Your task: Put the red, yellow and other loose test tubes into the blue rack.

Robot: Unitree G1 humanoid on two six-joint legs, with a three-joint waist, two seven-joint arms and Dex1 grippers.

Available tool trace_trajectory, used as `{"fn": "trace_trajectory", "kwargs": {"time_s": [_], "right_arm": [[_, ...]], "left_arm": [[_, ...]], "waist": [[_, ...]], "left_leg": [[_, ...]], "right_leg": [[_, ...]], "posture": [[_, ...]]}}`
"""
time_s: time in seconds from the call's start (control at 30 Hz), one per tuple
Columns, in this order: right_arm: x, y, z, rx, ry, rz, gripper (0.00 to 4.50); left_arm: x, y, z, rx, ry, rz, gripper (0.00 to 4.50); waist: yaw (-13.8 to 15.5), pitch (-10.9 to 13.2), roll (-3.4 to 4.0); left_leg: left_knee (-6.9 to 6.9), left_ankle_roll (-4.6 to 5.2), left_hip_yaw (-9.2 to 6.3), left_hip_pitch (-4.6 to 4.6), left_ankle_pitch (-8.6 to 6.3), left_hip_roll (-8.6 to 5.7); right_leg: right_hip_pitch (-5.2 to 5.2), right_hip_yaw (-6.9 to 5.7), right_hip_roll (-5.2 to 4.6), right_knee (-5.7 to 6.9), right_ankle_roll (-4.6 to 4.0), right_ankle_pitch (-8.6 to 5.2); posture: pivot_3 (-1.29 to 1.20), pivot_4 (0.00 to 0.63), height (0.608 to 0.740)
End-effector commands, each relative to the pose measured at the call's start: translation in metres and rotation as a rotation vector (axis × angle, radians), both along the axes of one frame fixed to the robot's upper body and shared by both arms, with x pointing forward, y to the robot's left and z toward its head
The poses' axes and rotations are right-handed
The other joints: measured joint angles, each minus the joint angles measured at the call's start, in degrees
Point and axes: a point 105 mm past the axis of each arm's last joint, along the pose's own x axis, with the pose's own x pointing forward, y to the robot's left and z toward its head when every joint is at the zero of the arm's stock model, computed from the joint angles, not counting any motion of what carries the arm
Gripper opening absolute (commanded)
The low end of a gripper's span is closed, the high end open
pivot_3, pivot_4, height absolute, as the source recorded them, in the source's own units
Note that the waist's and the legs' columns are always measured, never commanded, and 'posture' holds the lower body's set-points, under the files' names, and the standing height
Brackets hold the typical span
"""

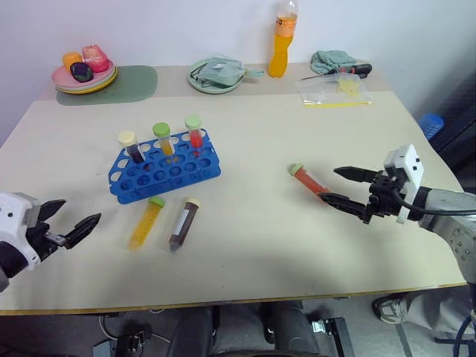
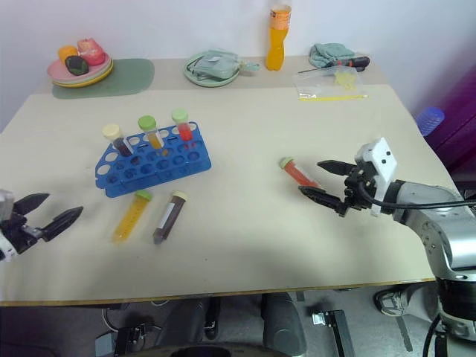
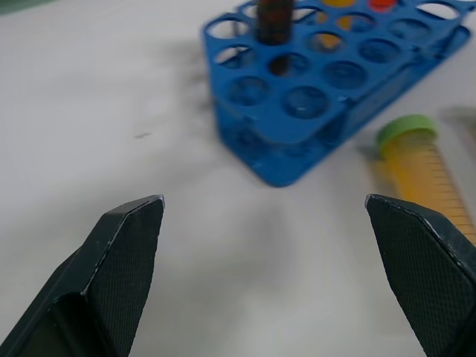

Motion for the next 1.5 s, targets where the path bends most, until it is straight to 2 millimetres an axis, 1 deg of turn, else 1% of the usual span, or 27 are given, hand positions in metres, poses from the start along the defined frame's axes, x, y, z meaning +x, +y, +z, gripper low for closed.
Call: {"fn": "trace_trajectory", "kwargs": {"time_s": [0.03,0.07,0.13,0.17,0.2,0.23,0.27,0.3,0.33,0.4,0.47,0.53,0.6,0.63,0.7,0.8,0.87,0.97,1.1,1.27,1.4,1.43,1.47,1.5], "right_arm": [[0.000,0.013,0.015,-0.008,-0.055,-0.003,4.36],[0.002,0.017,0.018,-0.018,-0.066,-0.014,4.36],[0.007,0.022,0.025,-0.033,-0.070,-0.030,4.36],[0.009,0.023,0.025,-0.067,-0.067,-0.042,4.36],[0.013,0.026,0.025,-0.109,-0.043,-0.053,4.36],[0.016,0.029,0.024,-0.134,-0.008,-0.066,4.36],[0.019,0.033,0.023,-0.150,0.017,-0.074,4.36],[0.027,0.038,0.020,-0.129,0.096,-0.106,4.36],[0.035,0.042,0.015,-0.143,0.164,-0.146,4.36],[0.046,0.047,0.006,-0.208,0.261,-0.207,4.36],[0.052,0.049,0.003,-0.236,0.317,-0.238,4.36],[0.058,0.047,0.001,-0.262,0.391,-0.284,4.36],[0.070,0.038,-0.002,-0.301,0.455,-0.373,4.36],[0.073,0.035,-0.002,-0.319,0.469,-0.387,4.36],[0.077,0.033,0.002,-0.373,0.437,-0.381,4.36],[0.087,0.030,0.015,-0.447,0.331,-0.340,4.36],[0.094,0.025,0.018,-0.451,0.329,-0.350,4.36],[0.099,0.019,0.012,-0.458,0.361,-0.369,4.36],[0.104,0.018,-0.003,-0.472,0.421,-0.357,4.36],[0.115,0.011,-0.011,-0.489,0.438,-0.368,4.36],[0.118,0.008,-0.015,-0.502,0.453,-0.361,4.36],[0.119,0.007,-0.015,-0.504,0.458,-0.358,3.82],[0.119,0.007,-0.016,-0.507,0.461,-0.354,3.59],[0.119,0.006,-0.017,-0.510,0.463,-0.352,3.01]], "left_arm": [[0.005,-0.025,0.009,-0.030,-0.031,-0.085,4.46],[0.006,-0.033,0.010,-0.038,-0.029,-0.121,4.46],[0.007,-0.057,0.009,-0.036,-0.017,-0.218,4.46],[0.007,-0.070,0.007,-0.030,-0.006,-0.273,4.46],[0.007,-0.093,0.006,-0.036,0.001,-0.356,4.46],[0.005,-0.111,0.006,-0.045,0.006,-0.428,4.46],[0.003,-0.122,0.006,-0.051,0.010,-0.471,4.46],[-0.001,-0.140,0.005,-0.052,0.017,-0.547,4.46],[-0.004,-0.156,0.003,-0.049,0.022,-0.611,4.46],[-0.004,-0.176,0.000,-0.043,0.017,-0.681,4.46],[-0.001,-0.182,-0.001,-0.043,0.013,-0.698,4.46],[-0.003,-0.189,-0.004,-0.046,0.016,-0.734,4.46],[-0.006,-0.195,-0.007,-0.046,0.019,-0.773,4.46],[-0.006,-0.197,-0.008,-0.047,0.019,-0.781,4.46],[-0.007,-0.198,-0.009,-0.054,0.017,-0.784,4.46],[-0.010,-0.198,-0.013,-0.066,0.015,-0.769,4.46],[-0.012,-0.199,-0.015,-0.073,0.011,-0.757,4.46],[-0.015,-0.202,-0.017,-0.084,0.008,-0.761,4.46],[-0.016,-0.206,-0.015,-0.093,-0.002,-0.781,4.46],[-0.012,-0.203,-0.015,-0.088,-0.007,-0.784,4.46],[-0.012,-0.203,-0.016,-0.085,-0.008,-0.791,4.46],[-0.012,-0.203,-0.016,-0.085,-0.008,-0.792,4.50],[-0.013,-0.204,-0.017,-0.086,-0.008,-0.794,4.50],[-0.013,-0.204,-0.017,-0.087,-0.008,-0.795,4.50]], "waist": [[0.0,0.0,0.00],[0.0,0.0,0.00],[-0.1,0.0,0.00],[-0.1,0.0,0.01],[-0.1,0.0,0.01],[-0.1,0.0,0.03],[-0.1,0.0,0.03],[-0.1,0.0,0.02],[-0.2,0.0,0.02],[-0.3,0.0,0.09],[-0.2,0.0,0.11],[-0.1,0.0,0.12],[-0.2,0.0,0.14],[-0.2,0.0,0.15],[-0.2,0.0,0.15],[-0.3,0.0,0.16],[-0.3,0.0,0.17],[-0.3,0.0,0.16],[-0.3,0.0,0.16],[-0.3,0.0,0.21],[-0.3,0.0,0.21],[-0.3,0.0,0.22],[-0.3,0.0,0.22],[-0.4,0.0,0.22]], "left_leg": [[0.00,0.00,0.00,0.00,0.00,0.00],[0.01,0.00,0.00,0.00,0.00,0.00],[0.02,0.00,0.00,0.00,0.00,0.00],[0.02,0.00,0.00,0.00,0.00,0.00],[0.02,0.00,0.00,0.00,0.00,0.00],[0.02,0.00,0.01,0.00,0.00,-0.01],[0.02,0.00,0.01,0.00,0.00,-0.02],[0.03,0.00,0.02,0.00,0.00,-0.02],[0.03,0.00,0.01,-0.02,0.00,-0.02],[0.04,0.00,0.04,-0.01,0.01,-0.01],[0.02,0.00,0.03,-0.03,0.02,0.00],[-0.01,0.00,0.01,-0.09,0.02,-0.01],[0.02,0.02,0.03,-0.17,0.02,-0.11],[0.03,0.03,0.03,-0.20,0.03,-0.18],[0.10,0.08,0.04,-0.25,0.01,-0.26],[0.15,0.17,0.06,-0.28,-0.04,-0.30],[0.16,0.18,0.08,-0.28,-0.05,-0.31],[0.19,0.18,0.08,-0.26,-0.04,-0.27],[0.19,0.18,0.07,-0.25,-0.04,-0.25],[0.20,0.18,0.07,-0.25,-0.04,-0.29],[0.20,0.17,0.08,-0.25,-0.04,-0.31],[0.20,0.17,0.08,-0.25,-0.04,-0.31],[0.20,0.17,0.08,-0.25,-0.04,-0.30],[0.20,0.17,0.08,-0.25,-0.04,-0.30]], "right_leg": [[0.00,0.00,0.00,0.00,0.00,0.00],[0.00,0.00,0.00,0.01,0.00,0.00],[-0.01,0.00,0.00,0.04,-0.01,0.01],[-0.01,0.00,0.00,0.03,-0.01,0.01],[-0.01,0.00,0.00,0.03,-0.01,0.01],[-0.01,0.00,0.00,0.02,-0.02,0.01],[-0.01,0.00,0.00,0.03,-0.02,0.01],[-0.01,0.00,0.00,0.03,-0.03,0.02],[-0.01,0.00,0.00,0.03,-0.04,0.03],[-0.04,0.02,0.03,0.04,-0.11,0.07],[-0.08,0.01,0.08,0.06,-0.12,0.07],[-0.12,-0.02,0.11,0.06,-0.12,0.07],[-0.19,-0.07,0.11,0.07,-0.10,0.08],[-0.20,-0.07,0.15,0.08,-0.10,0.09],[-0.20,-0.07,0.12,0.07,-0.09,0.09],[-0.19,-0.08,0.12,0.06,-0.08,0.09],[-0.19,-0.08,0.13,0.06,-0.06,0.10],[-0.19,-0.09,0.24,0.10,-0.05,0.10],[-0.19,-0.10,0.29,0.13,-0.04,0.10],[-0.19,-0.10,0.30,0.16,0.14,0.20],[-0.19,-0.10,0.30,0.16,0.15,0.21],[-0.19,-0.10,0.30,0.16,0.15,0.21],[-0.19,-0.10,0.30,0.16,0.15,0.21],[-0.19,-0.10,0.31,0.16,0.15,0.21]], "posture": [[0.00,0.150,0.740],[0.00,0.150,0.740],[0.00,0.150,0.740],[0.00,0.150,0.740],[0.00,0.150,0.740],[0.00,0.150,0.740],[0.00,0.150,0.740],[0.00,0.150,0.740],[0.00,0.150,0.740],[0.00,0.150,0.740],[0.00,0.150,0.740],[0.00,0.150,0.740],[0.00,0.150,0.740],[0.00,0.150,0.740],[0.00,0.150,0.740],[0.00,0.150,0.740],[0.00,0.150,0.740],[0.00,0.150,0.740],[0.00,0.150,0.740],[0.00,0.150,0.740],[0.00,0.150,0.740],[0.00,0.150,0.740],[0.00,0.150,0.740],[0.00,0.150,0.740]]}}
